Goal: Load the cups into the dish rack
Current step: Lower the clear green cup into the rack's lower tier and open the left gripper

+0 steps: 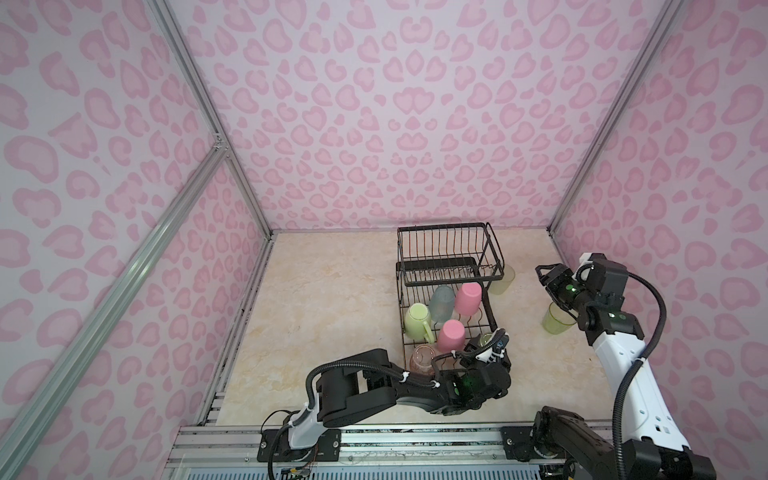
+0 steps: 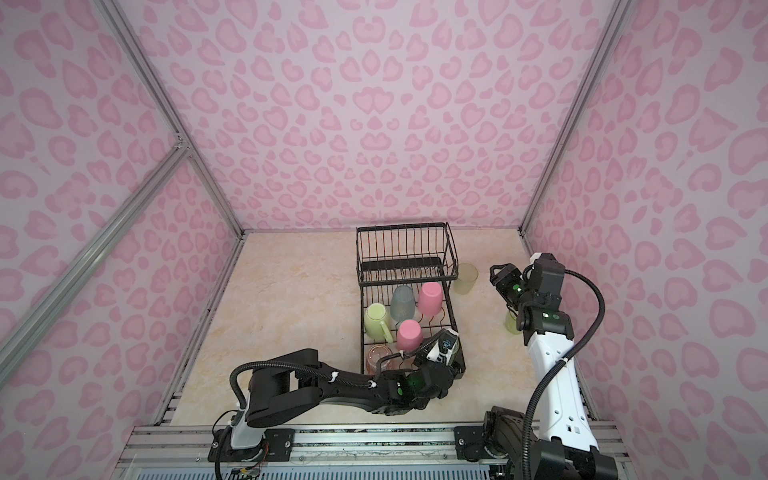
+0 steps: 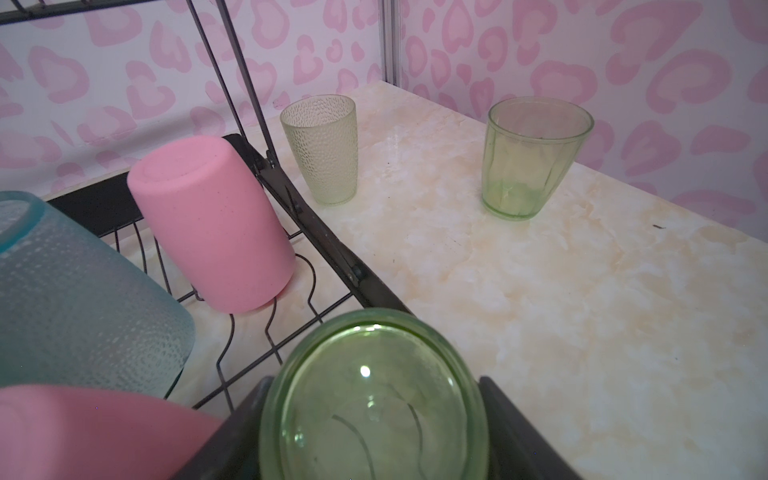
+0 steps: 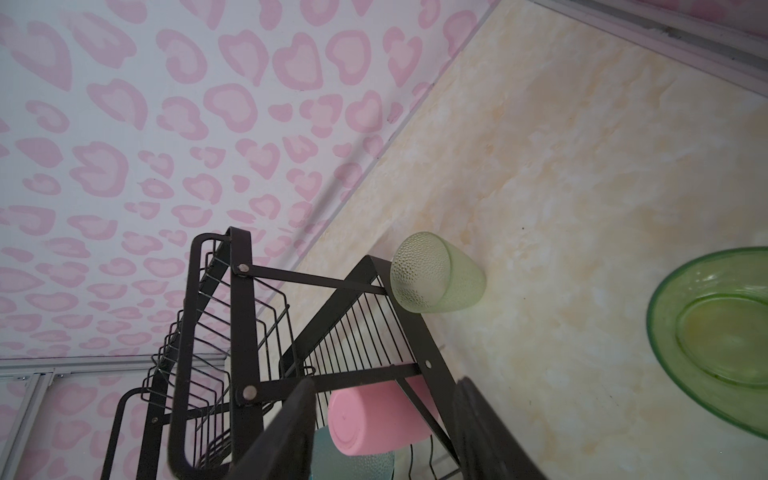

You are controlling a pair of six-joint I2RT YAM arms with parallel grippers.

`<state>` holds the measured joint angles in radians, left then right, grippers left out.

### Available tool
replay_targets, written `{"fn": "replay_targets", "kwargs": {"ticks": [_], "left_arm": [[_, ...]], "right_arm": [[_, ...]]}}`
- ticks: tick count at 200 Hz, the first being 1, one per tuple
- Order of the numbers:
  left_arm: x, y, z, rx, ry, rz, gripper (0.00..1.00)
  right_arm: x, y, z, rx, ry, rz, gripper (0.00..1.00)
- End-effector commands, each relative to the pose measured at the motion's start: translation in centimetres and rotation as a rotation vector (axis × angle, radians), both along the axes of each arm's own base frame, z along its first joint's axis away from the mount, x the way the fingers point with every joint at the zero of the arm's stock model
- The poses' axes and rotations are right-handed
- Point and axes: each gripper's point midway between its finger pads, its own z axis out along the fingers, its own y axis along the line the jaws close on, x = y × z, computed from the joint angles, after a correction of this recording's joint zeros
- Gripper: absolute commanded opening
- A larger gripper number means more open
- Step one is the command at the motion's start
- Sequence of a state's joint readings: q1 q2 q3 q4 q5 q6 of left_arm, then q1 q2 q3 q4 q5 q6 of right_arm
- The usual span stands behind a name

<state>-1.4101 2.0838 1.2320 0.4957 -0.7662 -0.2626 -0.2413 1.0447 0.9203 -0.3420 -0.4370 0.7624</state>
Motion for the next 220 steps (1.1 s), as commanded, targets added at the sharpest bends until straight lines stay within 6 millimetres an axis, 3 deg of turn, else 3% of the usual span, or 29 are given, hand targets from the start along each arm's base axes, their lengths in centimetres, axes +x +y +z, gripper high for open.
{"fn": "replay_targets", "kwargs": {"ticks": [1,32,77,132,220], "left_arm": [[0.1,-0.2,0.1,-0.013,0.0,0.008,0.74],[0.0,-0.2,0.5,-0.019,0.002,0.0,0.82],[0.0,-0.1,1.4,-0.035,-0.005,0.0,0.87],[0.0,0.4,4.3,-0.064,-0.041,-0.002,0.92],[0.0,2.4,8.6,-0.097,-0.096,0.012,0.96]], "right_arm": [[-0.1,-0.1,0.1,-0.023,-0.009,0.0,0.55],[-0.2,-0.1,0.0,-0.029,-0.006,0.001,0.56],[-0.2,-0.2,0.0,-0.031,0.004,0.002,0.57],[-0.1,-0.4,0.1,-0.038,0.019,-0.005,0.59],[0.4,-0.4,-2.1,-0.061,0.125,0.014,0.59]]}}
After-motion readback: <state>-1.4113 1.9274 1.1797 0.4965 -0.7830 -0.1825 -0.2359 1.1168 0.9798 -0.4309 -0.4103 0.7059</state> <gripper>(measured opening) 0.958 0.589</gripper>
